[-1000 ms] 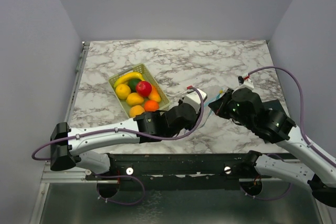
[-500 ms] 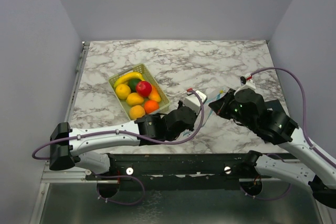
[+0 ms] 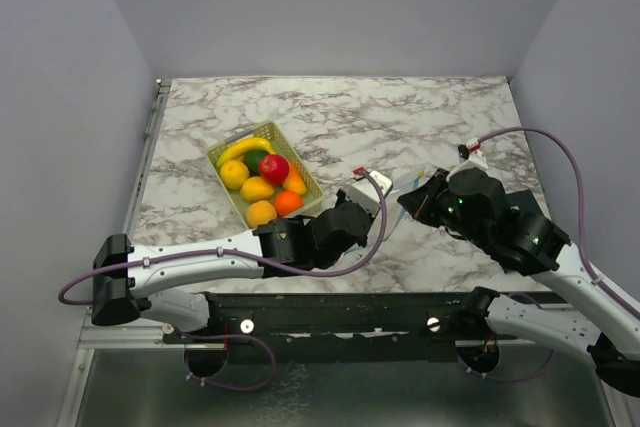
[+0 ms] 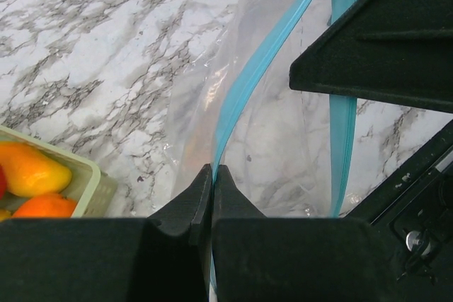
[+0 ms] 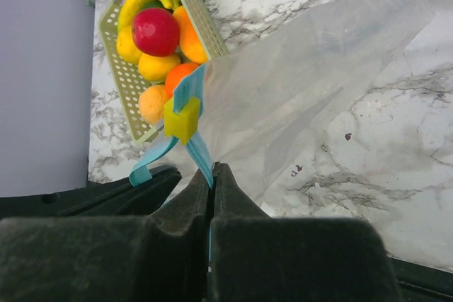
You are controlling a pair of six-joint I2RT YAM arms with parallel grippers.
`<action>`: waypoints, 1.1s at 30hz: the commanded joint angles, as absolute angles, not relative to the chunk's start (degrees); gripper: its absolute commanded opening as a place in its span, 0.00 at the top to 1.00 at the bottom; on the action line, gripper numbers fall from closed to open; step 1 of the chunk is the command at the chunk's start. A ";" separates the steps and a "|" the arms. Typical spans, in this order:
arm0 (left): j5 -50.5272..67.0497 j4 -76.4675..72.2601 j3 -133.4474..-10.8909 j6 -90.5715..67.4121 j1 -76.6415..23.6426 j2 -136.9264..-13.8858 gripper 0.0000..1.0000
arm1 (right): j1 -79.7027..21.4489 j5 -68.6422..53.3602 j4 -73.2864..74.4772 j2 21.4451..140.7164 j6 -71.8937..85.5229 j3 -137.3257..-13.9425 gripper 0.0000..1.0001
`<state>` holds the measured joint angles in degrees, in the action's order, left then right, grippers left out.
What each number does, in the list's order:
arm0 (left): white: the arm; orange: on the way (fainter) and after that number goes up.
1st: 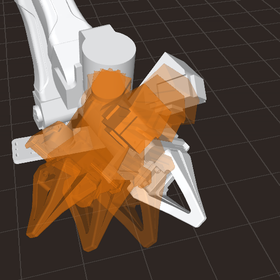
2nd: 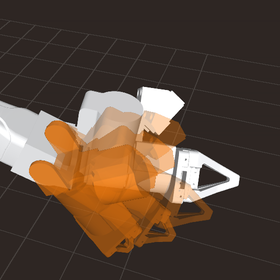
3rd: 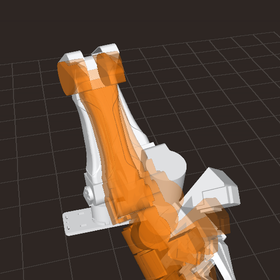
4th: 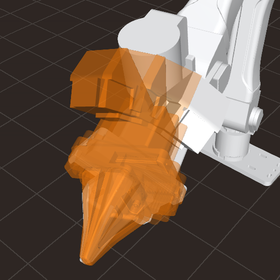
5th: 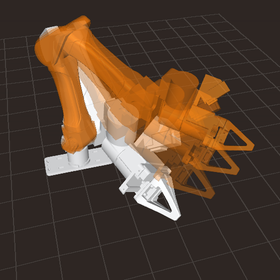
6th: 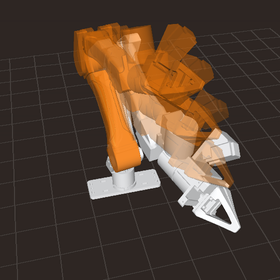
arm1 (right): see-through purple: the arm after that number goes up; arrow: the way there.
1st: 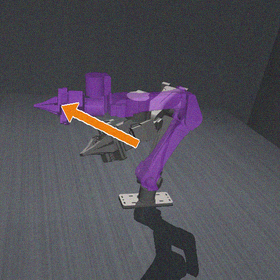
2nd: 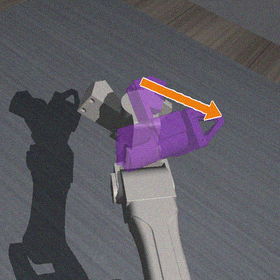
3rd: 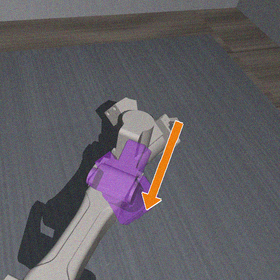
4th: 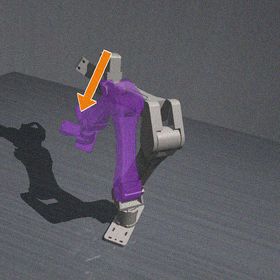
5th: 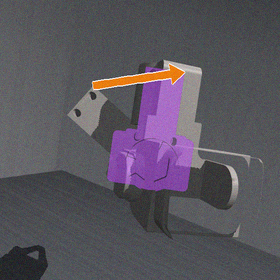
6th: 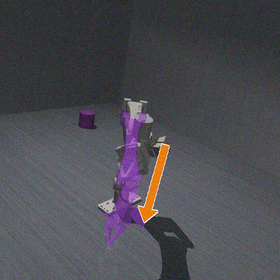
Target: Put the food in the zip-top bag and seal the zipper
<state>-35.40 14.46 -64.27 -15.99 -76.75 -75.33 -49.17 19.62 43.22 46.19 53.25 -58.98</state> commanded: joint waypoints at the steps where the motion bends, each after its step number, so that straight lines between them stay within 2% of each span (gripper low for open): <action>1: -35.98 13.72 -67.31 -14.31 -77.12 -71.73 1.00 | -49.31 20.11 44.21 46.39 50.84 -62.58 0.99; 12: -39.68 21.64 -74.63 -11.50 -77.09 -67.88 1.00 | -49.31 18.07 40.90 52.72 46.00 -69.49 0.99; 20: -43.00 29.69 -80.29 -11.31 -77.12 -65.00 1.00 | -49.31 14.95 36.40 62.11 42.70 -76.72 0.99; 33: -52.22 41.93 -76.71 -20.04 -77.14 -55.81 1.00 | -49.31 3.02 26.30 80.13 40.90 -86.01 0.99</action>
<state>-46.19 35.66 -78.61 -15.09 -76.75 -59.96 -49.21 8.84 30.41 75.72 42.50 -82.26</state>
